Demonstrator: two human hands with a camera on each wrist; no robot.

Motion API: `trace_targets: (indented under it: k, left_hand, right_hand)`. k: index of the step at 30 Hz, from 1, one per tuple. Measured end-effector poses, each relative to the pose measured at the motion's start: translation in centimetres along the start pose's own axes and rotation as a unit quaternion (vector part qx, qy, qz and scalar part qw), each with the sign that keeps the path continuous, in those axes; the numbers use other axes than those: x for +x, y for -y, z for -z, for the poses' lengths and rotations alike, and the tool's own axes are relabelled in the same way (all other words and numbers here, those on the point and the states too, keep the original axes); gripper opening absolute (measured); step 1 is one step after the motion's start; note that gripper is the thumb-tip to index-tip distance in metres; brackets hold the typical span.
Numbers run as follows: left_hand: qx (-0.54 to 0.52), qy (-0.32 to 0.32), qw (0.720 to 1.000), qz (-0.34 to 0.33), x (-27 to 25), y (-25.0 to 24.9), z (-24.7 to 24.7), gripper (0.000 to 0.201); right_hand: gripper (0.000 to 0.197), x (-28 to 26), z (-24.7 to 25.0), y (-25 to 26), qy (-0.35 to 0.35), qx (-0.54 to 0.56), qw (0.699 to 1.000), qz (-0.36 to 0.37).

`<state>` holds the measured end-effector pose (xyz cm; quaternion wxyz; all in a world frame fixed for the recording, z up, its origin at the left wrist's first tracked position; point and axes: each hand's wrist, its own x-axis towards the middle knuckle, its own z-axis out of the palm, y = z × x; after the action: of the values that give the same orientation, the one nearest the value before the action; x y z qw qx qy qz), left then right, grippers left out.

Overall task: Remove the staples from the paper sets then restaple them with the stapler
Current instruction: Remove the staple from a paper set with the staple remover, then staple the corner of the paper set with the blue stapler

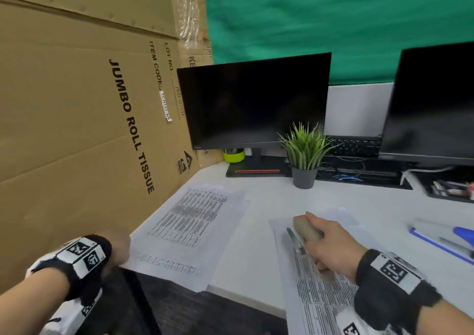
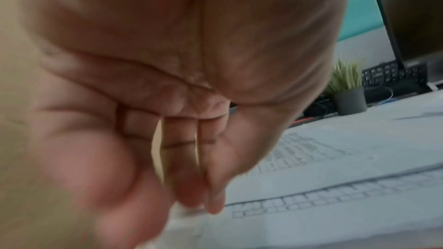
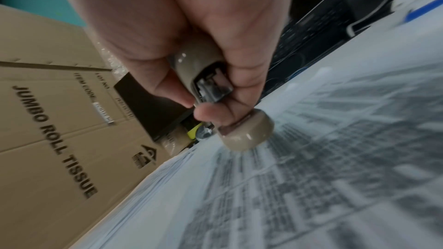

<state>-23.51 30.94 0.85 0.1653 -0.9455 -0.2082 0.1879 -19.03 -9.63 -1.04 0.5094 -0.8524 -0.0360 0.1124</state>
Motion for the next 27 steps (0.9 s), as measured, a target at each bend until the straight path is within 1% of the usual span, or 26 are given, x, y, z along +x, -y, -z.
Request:
trace_targets:
  k: [2, 4, 5, 7, 8, 11, 12, 14, 15, 17, 18, 19, 21, 23, 24, 25, 26, 27]
  left_hand:
    - [-0.014, -0.009, 1.000, 0.004, 0.4, 0.4, -0.3, 0.031]
    - [-0.023, -0.008, 1.000, -0.009, 0.8, 0.6, -0.6, 0.023]
    - [-0.023, -0.021, 0.999, -0.019, 1.1, 0.7, -0.5, 0.027]
    - [-0.023, -0.041, 0.999, -0.011, 0.5, 0.2, 0.7, 0.032]
    - [-0.031, -0.051, 0.998, -0.004, 0.1, -0.1, 1.4, 0.032]
    - [-0.063, -0.068, 0.995, -0.021, -0.3, -1.6, 2.9, 0.033]
    - [-0.079, -0.069, 0.994, -0.023, -0.6, -2.4, 3.4, 0.034]
    - [-0.124, -0.079, 0.988, -0.052, -0.5, -4.1, 4.4, 0.031]
    - [-0.142, -0.095, 0.982, -0.078, -0.4, -5.2, 4.9, 0.028]
    - [-0.174, -0.115, 0.969, -0.130, -0.5, -7.9, 6.1, 0.022]
    - [-0.187, -0.117, 0.963, -0.157, -0.6, -9.4, 6.7, 0.023]
    - [-0.196, -0.114, 0.956, -0.188, -0.9, -11.1, 7.3, 0.021]
    - [-0.208, -0.100, 0.941, -0.248, -1.6, -14.8, 8.4, 0.015]
    - [-0.213, -0.084, 0.929, -0.290, -2.3, -18.5, 9.4, 0.024]
    - [-0.213, -0.076, 0.924, -0.307, -2.6, -20.1, 9.8, 0.032]
    - [-0.214, -0.067, 0.921, -0.320, -2.7, -21.6, 10.1, 0.042]
    - [-0.211, -0.058, 0.918, -0.331, -2.7, -22.8, 10.3, 0.053]
    - [-0.200, -0.047, 0.918, -0.339, -2.6, -24.0, 10.4, 0.065]
  right_hand:
    - [0.073, -0.5, 1.7, -1.2, -0.026, 0.005, 0.999, -0.021]
    - [0.070, -0.9, 3.1, -2.0, -0.046, 0.019, 0.998, -0.040]
    - [0.068, -1.0, 3.7, -2.4, -0.055, 0.023, 0.997, -0.044]
    - [0.066, -0.9, 4.9, -3.3, -0.069, 0.030, 0.996, -0.045]
    - [0.065, -0.9, 5.6, -3.6, -0.075, 0.032, 0.996, -0.045]
    - [0.059, -0.1, 7.5, -5.4, -0.108, 0.020, 0.992, -0.068]
    - [0.053, 0.2, 8.2, -6.0, -0.125, 0.005, 0.989, -0.078]
    - [0.033, 1.0, 9.9, -7.5, -0.159, -0.040, 0.982, -0.090]
    - [0.021, 1.5, 10.7, -8.2, -0.172, -0.068, 0.978, -0.101]
    - [0.003, 2.1, 12.3, -8.7, -0.181, -0.110, 0.970, -0.116]
    - [0.007, 2.6, 13.1, -8.9, -0.184, -0.137, 0.966, -0.123]
    - [0.020, 3.1, 13.8, -8.9, -0.189, -0.176, 0.957, -0.135]
    - [0.047, 3.7, 15.4, -8.1, -0.219, -0.252, 0.933, -0.134]
    - [0.060, 3.7, 17.1, -7.2, -0.248, -0.331, 0.904, -0.105]
    - [0.065, 3.7, 18.0, -7.0, -0.241, -0.390, 0.883, -0.102]
    - [0.068, 3.6, 18.9, -7.1, -0.211, -0.445, 0.862, -0.122]
    - [0.071, 3.4, 19.6, -7.4, -0.173, -0.475, 0.850, -0.147]
    - [0.070, 3.2, 20.1, -8.1, -0.133, -0.486, 0.845, -0.180]
